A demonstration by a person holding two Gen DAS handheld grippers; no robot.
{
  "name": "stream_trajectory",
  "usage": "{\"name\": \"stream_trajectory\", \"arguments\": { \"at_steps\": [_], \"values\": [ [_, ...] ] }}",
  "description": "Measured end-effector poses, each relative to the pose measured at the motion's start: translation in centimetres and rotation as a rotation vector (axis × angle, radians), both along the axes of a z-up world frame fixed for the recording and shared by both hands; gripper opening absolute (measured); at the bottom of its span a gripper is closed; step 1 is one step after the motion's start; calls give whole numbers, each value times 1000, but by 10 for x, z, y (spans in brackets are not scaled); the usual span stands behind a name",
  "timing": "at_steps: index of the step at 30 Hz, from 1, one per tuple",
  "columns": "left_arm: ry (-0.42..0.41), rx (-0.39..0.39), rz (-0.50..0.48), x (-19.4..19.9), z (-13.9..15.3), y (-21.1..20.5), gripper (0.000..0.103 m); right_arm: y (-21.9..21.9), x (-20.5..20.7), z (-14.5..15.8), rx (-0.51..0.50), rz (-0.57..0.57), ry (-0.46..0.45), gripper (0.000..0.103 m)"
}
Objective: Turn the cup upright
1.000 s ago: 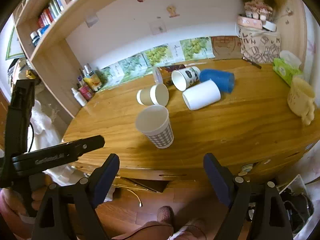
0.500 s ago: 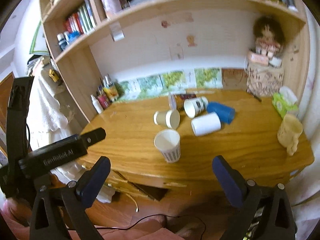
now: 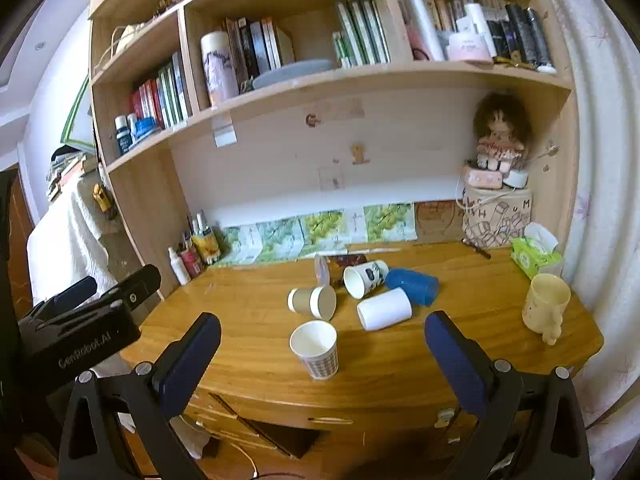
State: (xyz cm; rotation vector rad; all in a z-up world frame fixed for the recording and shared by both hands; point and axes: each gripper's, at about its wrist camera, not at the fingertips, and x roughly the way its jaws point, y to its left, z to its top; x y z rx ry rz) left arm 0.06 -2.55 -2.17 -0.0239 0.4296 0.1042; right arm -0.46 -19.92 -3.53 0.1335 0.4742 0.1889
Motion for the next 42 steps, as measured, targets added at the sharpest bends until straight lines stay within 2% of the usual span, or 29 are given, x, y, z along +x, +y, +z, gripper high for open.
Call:
{"name": "stream_trajectory", "arguments": {
  "at_steps": [10, 16, 25, 42],
  "values": [
    [-9, 1, -20, 2, 1, -6, 102, -8, -5, 2, 27, -9, -31, 102],
    [-5, 17, -37, 5, 0, -14, 102, -12, -4, 1, 35, -22, -24, 102],
    [-44, 48, -47, 2, 5, -20, 102, -13, 1, 0, 26, -26, -19, 102],
    [-65, 64, -49, 7, 8, -23, 102, -17, 15, -4, 13, -16, 5, 102]
  ]
}}
